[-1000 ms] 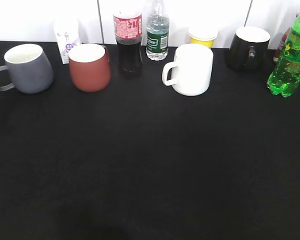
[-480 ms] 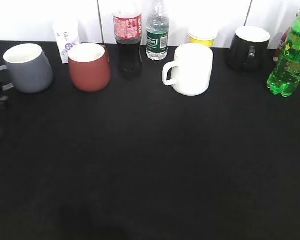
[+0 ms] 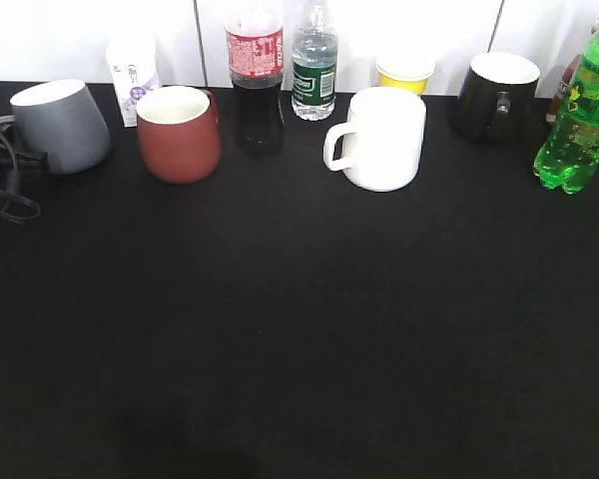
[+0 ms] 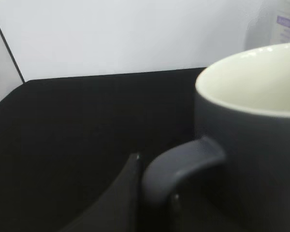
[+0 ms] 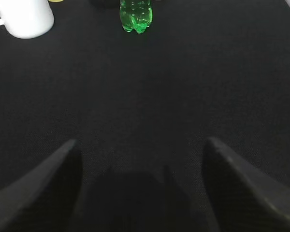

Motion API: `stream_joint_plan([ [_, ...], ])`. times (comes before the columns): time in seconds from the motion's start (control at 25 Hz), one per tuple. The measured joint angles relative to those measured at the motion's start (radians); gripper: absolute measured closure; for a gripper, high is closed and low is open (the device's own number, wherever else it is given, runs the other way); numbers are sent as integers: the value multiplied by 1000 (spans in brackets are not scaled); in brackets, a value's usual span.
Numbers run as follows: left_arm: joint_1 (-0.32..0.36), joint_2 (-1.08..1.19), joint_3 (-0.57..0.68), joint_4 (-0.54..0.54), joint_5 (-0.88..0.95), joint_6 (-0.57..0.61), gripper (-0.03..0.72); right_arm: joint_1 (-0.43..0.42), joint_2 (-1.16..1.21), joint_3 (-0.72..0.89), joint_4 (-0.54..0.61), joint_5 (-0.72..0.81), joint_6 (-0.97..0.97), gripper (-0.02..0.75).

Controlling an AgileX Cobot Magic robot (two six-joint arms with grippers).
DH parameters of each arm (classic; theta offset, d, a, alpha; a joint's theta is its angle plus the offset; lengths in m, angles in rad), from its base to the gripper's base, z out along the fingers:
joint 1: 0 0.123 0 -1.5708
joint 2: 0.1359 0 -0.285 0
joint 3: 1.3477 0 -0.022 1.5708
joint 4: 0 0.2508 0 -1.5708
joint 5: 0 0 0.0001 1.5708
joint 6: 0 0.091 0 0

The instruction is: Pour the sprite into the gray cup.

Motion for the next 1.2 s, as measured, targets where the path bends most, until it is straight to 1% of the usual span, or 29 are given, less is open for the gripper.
stream_joint_plan([
  [0.16, 0, 0, 0, 9, -16, 4, 638, 0, 0, 0, 0, 0, 0, 151],
  [0.32, 0, -120, 2, 40, -8, 8, 641, 0, 0, 0, 0, 0, 0, 151],
  [0.44, 0, -239, 77, 47, -11, 8, 642, 0, 0, 0, 0, 0, 0, 151],
  [0.52, 0, -330, 159, 88, -14, -8, 642, 0, 0, -3, -3, -6, 2, 151],
  [0.56, -2, -374, 195, 114, -14, -29, 643, 0, 0, -15, -12, -67, 2, 158],
  [0.6, -5, -411, 229, 145, -16, -47, 643, 0, 19, -20, -28, -210, 3, 189],
  [0.64, -12, -455, 273, 192, -29, -72, 643, 0, 90, 23, -55, -439, 4, 254],
  [0.68, -13, -465, 287, 208, -30, -76, 644, 0, 118, 51, -59, -503, 5, 272],
  [0.72, -17, -479, 306, 250, -37, -79, 644, 0, 196, 107, -61, -657, 5, 287],
  [0.76, -25, -485, 321, 285, -51, -81, 644, 0, 281, 160, -62, -805, 5, 270],
  [0.8, -39, -492, 327, 302, -52, -83, 644, 0, 390, 187, -62, -939, 5, 192],
  [0.84, -56, -495, 329, 318, -60, -83, 644, 0, 508, 195, -64, -1041, 5, 111],
  [0.88, -80, -497, 330, 326, -68, -83, 644, 0, 636, 197, -72, -1153, 5, 89],
  [0.96, -127, -498, 330, 333, -74, -83, 644, 0, 938, 197, -62, -1411, 5, 80],
  [1.0, -147, -498, 330, 333, -74, -83, 644, 0, 1088, 198, -52, -1579, 5, 78],
  [1.04, -165, -498, 330, 334, -74, -84, 644, 0, 1236, 192, -21, -1734, 5, 79],
  [1.08, -184, -498, 330, 334, -74, -84, 644, 0, 1381, 170, 14, -1846, 5, 79],
  [1.16, -210, -498, 330, 335, -75, -84, 644, 0, 1620, 86, 26, -1973, 5, 79],
  [1.2, -217, -498, 330, 335, -75, -84, 644, 0, 1703, 38, 17, -2003, 5, 78],
])
